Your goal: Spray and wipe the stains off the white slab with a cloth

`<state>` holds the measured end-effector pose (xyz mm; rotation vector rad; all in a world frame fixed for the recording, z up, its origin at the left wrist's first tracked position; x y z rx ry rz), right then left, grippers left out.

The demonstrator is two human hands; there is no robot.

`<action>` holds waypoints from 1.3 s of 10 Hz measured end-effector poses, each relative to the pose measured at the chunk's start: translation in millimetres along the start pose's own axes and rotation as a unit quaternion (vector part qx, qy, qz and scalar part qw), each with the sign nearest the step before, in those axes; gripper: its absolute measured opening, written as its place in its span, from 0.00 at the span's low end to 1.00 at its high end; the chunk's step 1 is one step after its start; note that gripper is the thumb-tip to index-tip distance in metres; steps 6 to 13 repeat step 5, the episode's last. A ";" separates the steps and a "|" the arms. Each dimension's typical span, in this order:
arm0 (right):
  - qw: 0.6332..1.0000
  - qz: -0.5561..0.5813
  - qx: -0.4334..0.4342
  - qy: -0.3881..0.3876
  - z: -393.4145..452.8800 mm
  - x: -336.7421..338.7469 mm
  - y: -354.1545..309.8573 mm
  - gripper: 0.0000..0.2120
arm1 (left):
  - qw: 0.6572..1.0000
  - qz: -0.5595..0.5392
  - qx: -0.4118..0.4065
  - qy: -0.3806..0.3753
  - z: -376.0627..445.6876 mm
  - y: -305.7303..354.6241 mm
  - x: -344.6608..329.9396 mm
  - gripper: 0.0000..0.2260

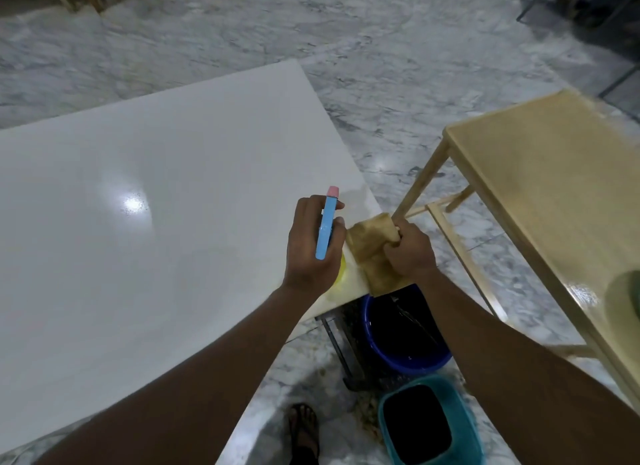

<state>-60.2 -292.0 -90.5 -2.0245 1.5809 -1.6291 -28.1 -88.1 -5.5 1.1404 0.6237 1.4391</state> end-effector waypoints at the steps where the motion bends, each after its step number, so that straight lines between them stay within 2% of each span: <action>1: 1.000 -0.027 0.003 0.009 3.7 -1.8 2.5 0.29 | 1.000 0.007 -0.014 0.005 -0.7 -8.3 -6.0 0.07; 3: 0.997 -0.064 -0.002 0.032 6.9 -2.1 4.0 0.30 | 1.000 0.012 -0.025 0.006 -3.6 -16.1 -9.6 0.08; 4: 0.997 -0.056 0.008 0.058 -0.1 -0.4 -2.6 0.27 | 0.999 0.037 -0.027 -0.020 -5.8 -16.4 -3.0 0.15; 5: 0.992 -0.064 0.038 0.098 -3.5 4.2 -4.8 0.22 | 0.997 0.040 0.028 -0.061 -11.0 -15.9 6.7 0.29; 13: 0.992 -0.064 0.038 0.098 -3.5 4.2 -4.8 0.22 | 0.997 0.040 0.028 -0.061 -11.0 -15.9 6.7 0.29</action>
Point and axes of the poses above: each hand's wrist, its own z-axis towards the middle knuckle, its own x-axis out of the back of the hand, y = z × x, the point moved 2 cm from there along z, towards the middle knuckle, and after that the axes turned 7 degrees about -x, right-handed, at the moved point
